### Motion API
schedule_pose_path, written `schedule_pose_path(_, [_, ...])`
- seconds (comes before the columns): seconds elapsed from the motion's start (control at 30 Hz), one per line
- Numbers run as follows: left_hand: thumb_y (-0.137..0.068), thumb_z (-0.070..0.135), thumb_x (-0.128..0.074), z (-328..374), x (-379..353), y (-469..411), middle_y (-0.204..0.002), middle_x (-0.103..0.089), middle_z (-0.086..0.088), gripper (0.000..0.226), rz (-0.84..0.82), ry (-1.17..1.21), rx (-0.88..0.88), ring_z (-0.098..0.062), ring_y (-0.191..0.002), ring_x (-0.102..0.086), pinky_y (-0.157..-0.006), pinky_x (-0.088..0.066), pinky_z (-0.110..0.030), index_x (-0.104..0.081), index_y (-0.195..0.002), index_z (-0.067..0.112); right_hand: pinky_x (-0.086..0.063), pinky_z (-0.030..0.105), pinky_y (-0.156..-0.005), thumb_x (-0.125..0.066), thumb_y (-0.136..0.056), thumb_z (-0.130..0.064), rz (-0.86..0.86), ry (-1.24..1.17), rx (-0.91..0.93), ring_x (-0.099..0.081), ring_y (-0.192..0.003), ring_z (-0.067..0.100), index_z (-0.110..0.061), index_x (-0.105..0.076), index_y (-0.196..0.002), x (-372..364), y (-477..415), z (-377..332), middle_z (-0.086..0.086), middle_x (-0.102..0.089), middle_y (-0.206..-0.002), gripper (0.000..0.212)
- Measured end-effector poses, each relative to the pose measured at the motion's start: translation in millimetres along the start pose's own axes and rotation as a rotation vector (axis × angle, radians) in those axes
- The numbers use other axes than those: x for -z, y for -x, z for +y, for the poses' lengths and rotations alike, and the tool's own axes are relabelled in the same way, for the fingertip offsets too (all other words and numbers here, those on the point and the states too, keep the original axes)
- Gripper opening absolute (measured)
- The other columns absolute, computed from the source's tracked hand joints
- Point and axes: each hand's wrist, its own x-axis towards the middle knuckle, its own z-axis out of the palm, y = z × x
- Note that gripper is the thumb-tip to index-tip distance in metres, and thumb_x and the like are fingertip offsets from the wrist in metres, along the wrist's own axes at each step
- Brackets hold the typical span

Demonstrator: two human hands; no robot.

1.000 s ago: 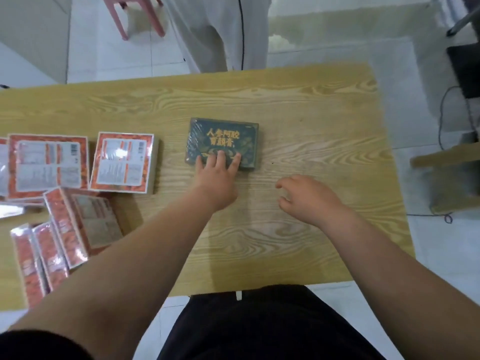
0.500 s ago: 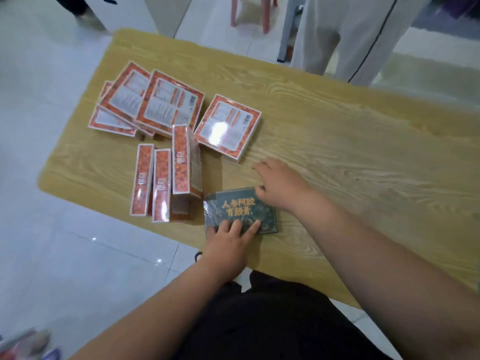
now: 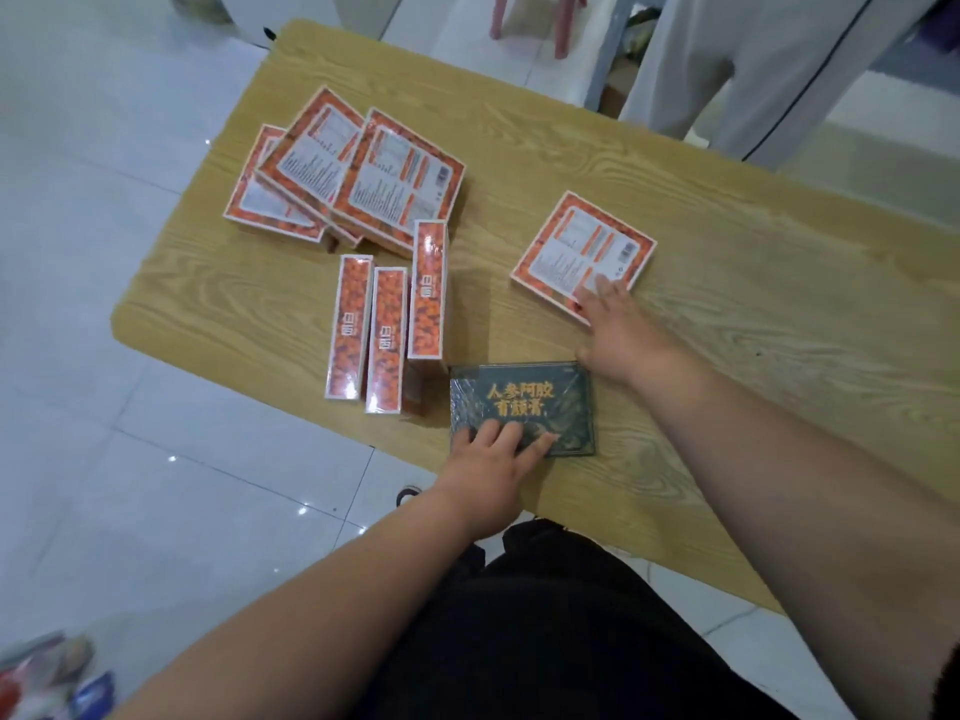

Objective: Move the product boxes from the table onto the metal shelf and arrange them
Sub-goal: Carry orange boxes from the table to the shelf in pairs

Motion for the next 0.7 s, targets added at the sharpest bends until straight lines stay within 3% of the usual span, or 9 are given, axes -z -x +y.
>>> schedule_pose_path(0.07, [-0.088,0.034,-0.051,-9,0,0,-0.156,-0.014,-0.008,0.088,0.014,-0.014,0.0,-0.034,-0.143,-0.008,-0.115,-0.014,-0.06,0.004,-0.156,0.034,-0.02,0.046,-0.124,-0.062,-0.092,-0.034,0.039,-0.034,-0.085,-0.005,-0.156,0.026,-0.023,-0.013,-0.161,-16,27,28,0.005,-0.002,-0.17,0.086])
schedule_pose_path(0.13, [-0.089,0.038,-0.055,-19,0,-2,-0.163,0.01,-0.004,0.095,-0.023,-0.027,0.013,-0.038,-0.149,0.015,-0.115,0.0,-0.067,0.013,-0.155,0.035,-0.026,0.043,-0.119,-0.062,-0.089,-0.036,0.097,-0.056,-0.169,-0.021,-0.15,0.03,-0.022,-0.027,-0.157,-35,57,49,0.008,-0.019,-0.166,0.078])
schedule_pose_path(0.2, [-0.089,0.041,-0.057,-26,-1,-5,-0.163,0.021,-0.004,0.099,-0.044,-0.043,-0.009,-0.04,-0.147,0.024,-0.114,0.001,-0.068,0.018,-0.154,0.036,-0.035,0.045,-0.112,-0.063,-0.087,-0.036,0.119,-0.071,-0.254,-0.032,-0.14,0.034,-0.022,-0.036,-0.152,-57,89,60,0.009,-0.031,-0.158,0.071])
schedule_pose_path(0.37, [-0.088,0.047,-0.059,-32,2,-12,-0.163,0.021,-0.004,0.101,-0.066,-0.122,-0.119,-0.041,-0.147,0.024,-0.114,-0.004,-0.069,0.017,-0.154,0.037,-0.044,0.046,-0.096,-0.061,-0.087,-0.047,0.146,-0.051,-0.413,-0.048,-0.114,0.038,-0.015,-0.052,-0.129,-110,155,54,0.015,-0.052,-0.126,0.054])
schedule_pose_path(0.5, [-0.089,0.05,-0.057,-31,5,-14,-0.164,0.015,-0.005,0.096,-0.065,-0.163,-0.156,-0.042,-0.147,0.021,-0.114,-0.006,-0.07,0.01,-0.155,0.036,-0.045,0.043,-0.089,-0.059,-0.084,-0.055,0.097,-0.089,-0.512,-0.051,-0.112,0.034,-0.016,-0.048,-0.126,-131,182,35,0.011,-0.052,-0.124,0.058])
schedule_pose_path(0.6, [-0.089,0.048,-0.057,-24,8,-15,-0.164,0.007,-0.005,0.086,-0.059,-0.199,-0.203,-0.041,-0.148,0.014,-0.113,-0.008,-0.072,-0.004,-0.156,0.037,-0.039,0.049,-0.105,-0.057,-0.083,-0.066,0.12,-0.133,-0.521,-0.038,-0.133,0.039,-0.009,-0.039,-0.14,-140,187,25,0.019,-0.042,-0.141,0.083])
schedule_pose_path(0.7, [-0.087,0.045,-0.059,-15,11,-17,-0.162,-0.001,-0.004,0.08,-0.065,-0.186,-0.202,-0.039,-0.149,0.009,-0.113,-0.009,-0.071,-0.014,-0.153,0.039,-0.015,0.059,-0.12,-0.056,-0.074,-0.084,-0.011,-0.185,-0.541,0.006,-0.152,0.047,-0.012,0.007,-0.159,-144,177,21,0.023,0.009,-0.165,0.129])
